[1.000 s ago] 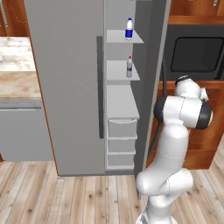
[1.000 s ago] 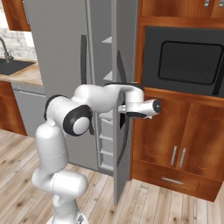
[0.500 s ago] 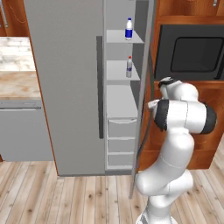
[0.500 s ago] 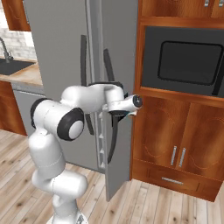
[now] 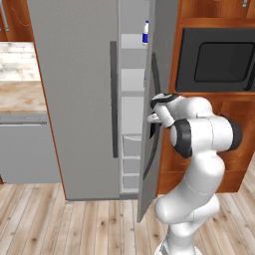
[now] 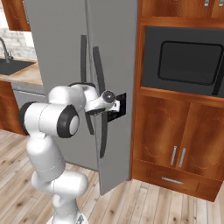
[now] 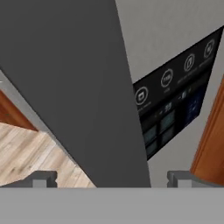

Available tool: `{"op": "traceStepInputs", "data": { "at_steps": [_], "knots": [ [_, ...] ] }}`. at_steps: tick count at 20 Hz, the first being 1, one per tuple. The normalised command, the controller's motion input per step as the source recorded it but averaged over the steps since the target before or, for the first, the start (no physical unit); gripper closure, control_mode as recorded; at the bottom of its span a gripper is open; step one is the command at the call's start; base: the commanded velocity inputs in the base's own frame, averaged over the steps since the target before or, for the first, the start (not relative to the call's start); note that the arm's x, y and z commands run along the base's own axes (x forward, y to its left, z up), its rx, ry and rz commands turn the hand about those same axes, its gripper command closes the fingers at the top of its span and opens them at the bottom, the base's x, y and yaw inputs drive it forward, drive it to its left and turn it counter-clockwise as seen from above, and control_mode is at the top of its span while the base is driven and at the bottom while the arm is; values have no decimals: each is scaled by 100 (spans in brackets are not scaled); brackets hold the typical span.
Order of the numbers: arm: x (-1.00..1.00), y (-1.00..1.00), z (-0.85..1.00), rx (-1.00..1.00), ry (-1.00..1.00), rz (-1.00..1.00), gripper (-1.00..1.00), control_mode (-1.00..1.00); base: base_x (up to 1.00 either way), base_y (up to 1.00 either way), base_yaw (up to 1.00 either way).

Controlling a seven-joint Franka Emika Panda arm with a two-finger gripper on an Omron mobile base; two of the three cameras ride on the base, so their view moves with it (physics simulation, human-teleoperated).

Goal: Take the bottled waters from the counter and place them in the freezer to freeze. Close the freezer door after placing the bottles.

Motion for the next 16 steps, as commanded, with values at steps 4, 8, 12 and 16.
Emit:
{"op": "traceStepInputs", "data": {
  "at_steps": [4,8,12,16],
  "knots": [
    [54,31,0,-8,0,-15,-100,-100,0,0,0],
    [57,12,0,-4,0,-9,-100,-100,0,0,0],
    [54,3,0,-3,0,-8,-100,-100,0,0,0],
    [52,1,0,-4,0,-9,-100,-100,0,0,0]
  ]
}}
